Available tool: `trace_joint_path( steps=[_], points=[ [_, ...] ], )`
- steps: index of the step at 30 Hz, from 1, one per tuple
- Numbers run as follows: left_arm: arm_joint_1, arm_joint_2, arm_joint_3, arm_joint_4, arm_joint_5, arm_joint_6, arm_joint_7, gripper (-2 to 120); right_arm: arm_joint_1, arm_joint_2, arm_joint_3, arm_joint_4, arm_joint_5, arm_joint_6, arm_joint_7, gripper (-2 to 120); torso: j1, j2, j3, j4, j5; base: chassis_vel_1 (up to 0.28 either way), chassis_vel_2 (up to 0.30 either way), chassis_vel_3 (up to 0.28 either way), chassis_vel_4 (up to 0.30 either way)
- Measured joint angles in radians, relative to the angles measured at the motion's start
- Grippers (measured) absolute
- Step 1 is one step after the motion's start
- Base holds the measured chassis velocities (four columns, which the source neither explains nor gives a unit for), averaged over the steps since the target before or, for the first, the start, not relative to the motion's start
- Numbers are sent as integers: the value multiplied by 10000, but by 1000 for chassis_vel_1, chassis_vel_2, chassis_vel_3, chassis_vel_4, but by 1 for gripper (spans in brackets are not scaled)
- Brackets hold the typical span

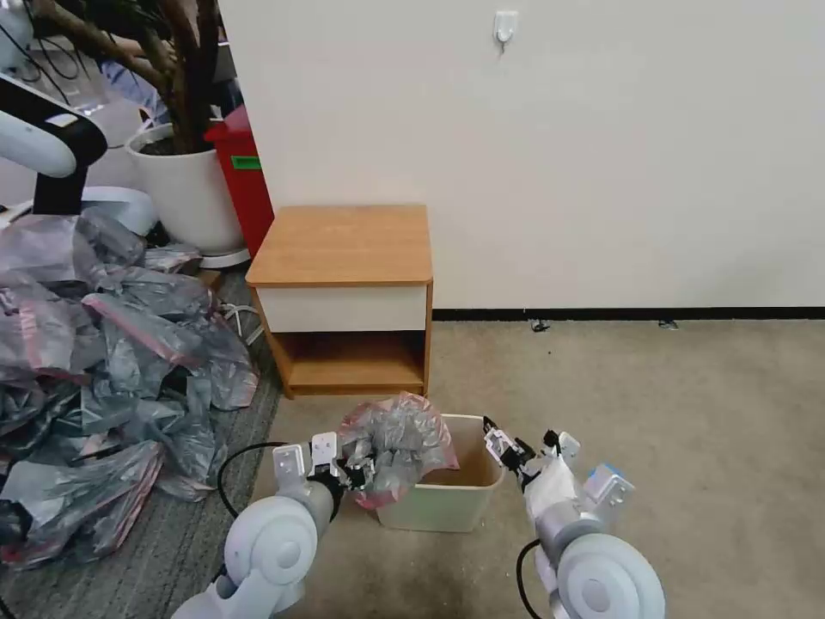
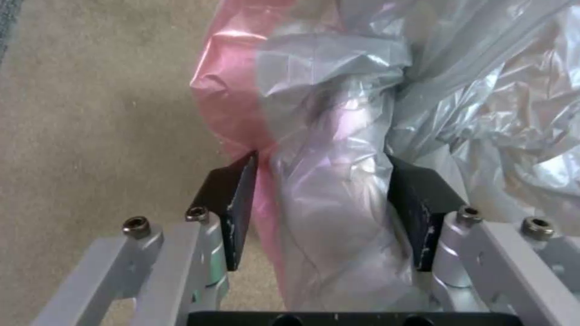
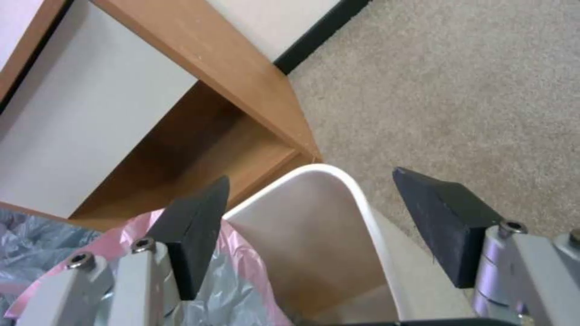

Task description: Pick up the garbage bag from the table and place it over the trash can.

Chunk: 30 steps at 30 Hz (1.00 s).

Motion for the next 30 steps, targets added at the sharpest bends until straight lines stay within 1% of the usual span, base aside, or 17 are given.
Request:
trace_joint_path(
  steps=[2,3,4,6,8,9,10,19,21,22,24,27,28,30],
  points=[
    [-70,46,112,62,-29,3,-15,48,-19,9,28,-1,2,5,0,73,0,0,0,0,0,0,0,0,0],
    [-88,59,161,87,-35,6,-18,43,-37,17,33,-1,2,8,-1,72,0,0,0,0,0,0,0,0,0],
    [-88,59,161,87,-35,6,-18,43,-37,17,33,-1,2,8,-1,72,0,0,0,0,0,0,0,0,0],
    [-137,63,271,178,-45,25,-42,32,-81,41,41,-1,-2,20,-2,70,0,0,0,0,0,0,0,0,0],
    [-145,63,283,187,-49,26,-49,30,-87,44,42,-1,-3,21,-2,70,0,0,0,0,-1,0,0,0,0],
    [-173,74,331,217,-70,36,-97,24,-117,57,48,-1,-15,32,-5,70,0,0,-1,1,1,0,0,0,0],
    [-195,93,360,233,-99,44,-151,20,-139,65,52,0,-31,43,-12,70,0,0,-1,0,1,0,0,0,0],
    [-243,244,374,264,-287,230,-400,18,-263,99,92,90,-132,88,-39,70,0,0,0,0,-1,0,0,0,0],
    [-247,246,343,291,-303,255,-464,13,-291,99,97,147,-146,108,-47,70,0,0,0,0,-2,0,0,0,0],
    [-247,246,343,291,-303,255,-464,13,-291,99,97,147,-146,108,-47,70,0,0,0,0,-2,0,0,0,0],
    [-246,232,280,310,-309,261,-470,8,-316,69,133,214,-178,175,-140,70,0,0,0,0,-2,0,0,0,0],
    [-241,203,129,313,-307,227,-429,7,-356,1,191,329,-296,275,-299,71,0,0,0,0,-1,0,0,0,0],
    [-232,206,19,314,-290,163,-290,7,-383,-53,206,422,-345,294,-371,71,0,0,0,0,0,0,0,0,0],
    [-230,209,13,314,-287,152,-277,7,-387,-63,207,440,-353,296,-381,71,0,0,0,0,0,0,0,0,0]
  ],
)
